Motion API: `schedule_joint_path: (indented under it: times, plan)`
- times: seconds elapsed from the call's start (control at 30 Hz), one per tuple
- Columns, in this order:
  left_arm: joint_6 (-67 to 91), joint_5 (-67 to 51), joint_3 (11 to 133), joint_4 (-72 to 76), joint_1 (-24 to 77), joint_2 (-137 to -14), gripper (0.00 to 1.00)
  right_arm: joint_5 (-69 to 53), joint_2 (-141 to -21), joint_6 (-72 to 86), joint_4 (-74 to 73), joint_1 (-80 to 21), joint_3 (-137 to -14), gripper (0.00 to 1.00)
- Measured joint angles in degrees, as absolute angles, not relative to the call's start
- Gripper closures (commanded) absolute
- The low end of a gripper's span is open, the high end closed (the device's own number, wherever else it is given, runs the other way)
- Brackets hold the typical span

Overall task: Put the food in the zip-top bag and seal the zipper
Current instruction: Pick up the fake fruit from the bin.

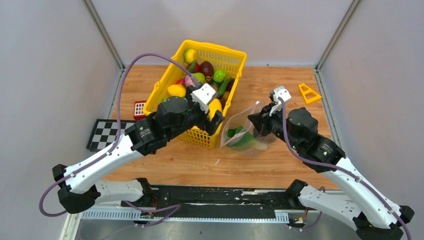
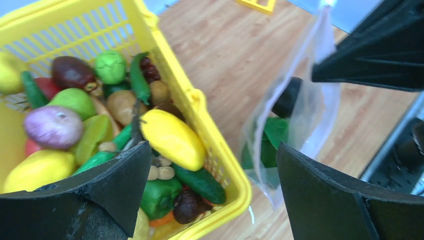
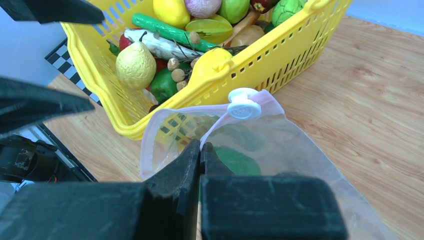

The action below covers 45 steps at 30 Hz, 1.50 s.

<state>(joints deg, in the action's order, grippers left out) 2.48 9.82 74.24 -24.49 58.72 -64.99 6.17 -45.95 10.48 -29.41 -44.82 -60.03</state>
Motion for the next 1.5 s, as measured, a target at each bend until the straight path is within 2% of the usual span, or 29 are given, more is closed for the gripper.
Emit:
schedule_joint_path:
  times: [0.13,0.3,0.5,0.67,0.9,1.17,1.33,1.5]
  plan:
    - [3.36,14.37,72.2,-22.72,56.38,-62.41,0.0,6.2,-45.45,10.48,-28.99,-44.82,-59.05,1.0]
    - [6.17,17.93,71.66,-22.46,48.84,-62.46,0.0,6.17,-45.63,10.46,-28.86,-44.82,-58.92,1.0]
    - [9.93,19.0,69.63,-22.98,41.82,-62.81,0.0,6.17,-46.41,10.46,-28.93,-44.82,-58.92,1.0]
    - [11.44,17.87,67.72,-25.39,38.39,-63.77,0.15,6.13,-47.0,10.44,-29.23,-44.82,-58.92,1.0]
    - [13.34,14.9,64.07,-27.81,34.22,-65.23,0.21,5.87,-47.51,10.44,-29.61,-44.82,-59.0,1.0]
    - [13.85,13.54,62.5,-28.58,33.3,-65.49,0.37,5.85,-48.18,10.41,-30.46,-44.82,-59.09,1.0]
    - [13.82,13.58,62.5,-28.47,32.84,-66.24,0.4,5.74,-48.21,10.41,-30.59,-44.82,-59.11,1.0]
    - [12.71,13.8,63.2,-27.29,32.32,-69.63,0.64,5.43,-48.29,10.41,-30.59,-44.82,-59.2,1.0]
